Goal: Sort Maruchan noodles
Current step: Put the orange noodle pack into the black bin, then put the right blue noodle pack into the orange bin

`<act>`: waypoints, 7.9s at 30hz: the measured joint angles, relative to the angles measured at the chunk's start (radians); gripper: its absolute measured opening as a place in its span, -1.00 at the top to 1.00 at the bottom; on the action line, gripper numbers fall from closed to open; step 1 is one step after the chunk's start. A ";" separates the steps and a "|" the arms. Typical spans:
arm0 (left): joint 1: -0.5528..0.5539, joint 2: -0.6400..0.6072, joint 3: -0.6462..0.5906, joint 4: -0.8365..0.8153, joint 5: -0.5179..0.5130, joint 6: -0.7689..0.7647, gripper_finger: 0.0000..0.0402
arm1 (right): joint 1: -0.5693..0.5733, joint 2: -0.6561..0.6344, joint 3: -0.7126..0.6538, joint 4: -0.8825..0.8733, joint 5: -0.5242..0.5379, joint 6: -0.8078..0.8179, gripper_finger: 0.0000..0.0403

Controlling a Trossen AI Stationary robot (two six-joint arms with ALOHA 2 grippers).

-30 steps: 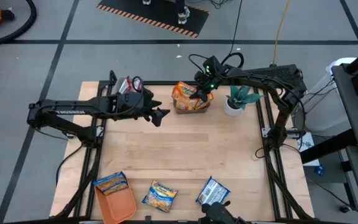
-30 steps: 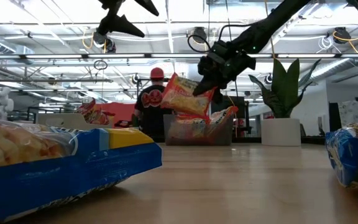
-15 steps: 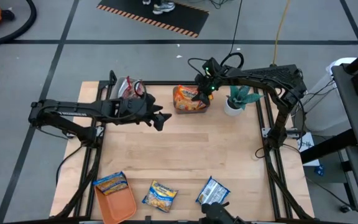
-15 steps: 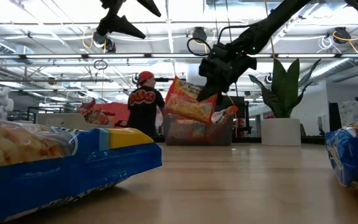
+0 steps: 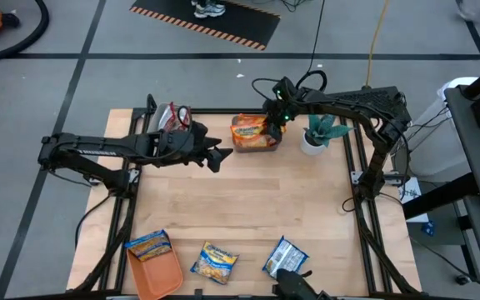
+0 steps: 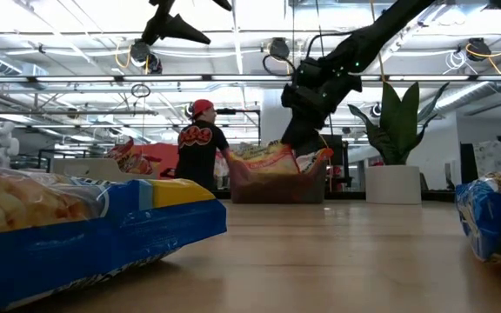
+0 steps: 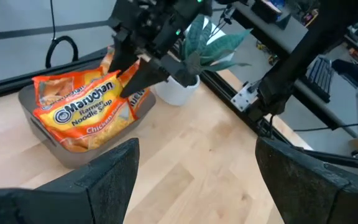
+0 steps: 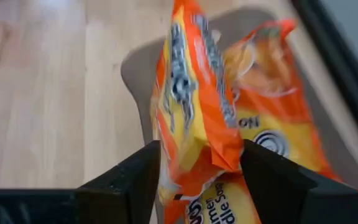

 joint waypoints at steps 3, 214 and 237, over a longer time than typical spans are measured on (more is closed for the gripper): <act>-0.002 0.000 0.000 -0.001 -0.002 -0.001 -0.60 | 0.000 -0.037 0.000 0.007 0.007 0.027 -0.07; -0.235 0.306 0.001 0.468 -0.177 0.412 -0.60 | 0.990 -0.967 -0.772 0.656 0.801 1.625 1.00; -0.082 0.451 0.000 0.501 0.125 0.600 -0.60 | 0.862 -0.914 -0.712 0.551 0.731 1.703 1.00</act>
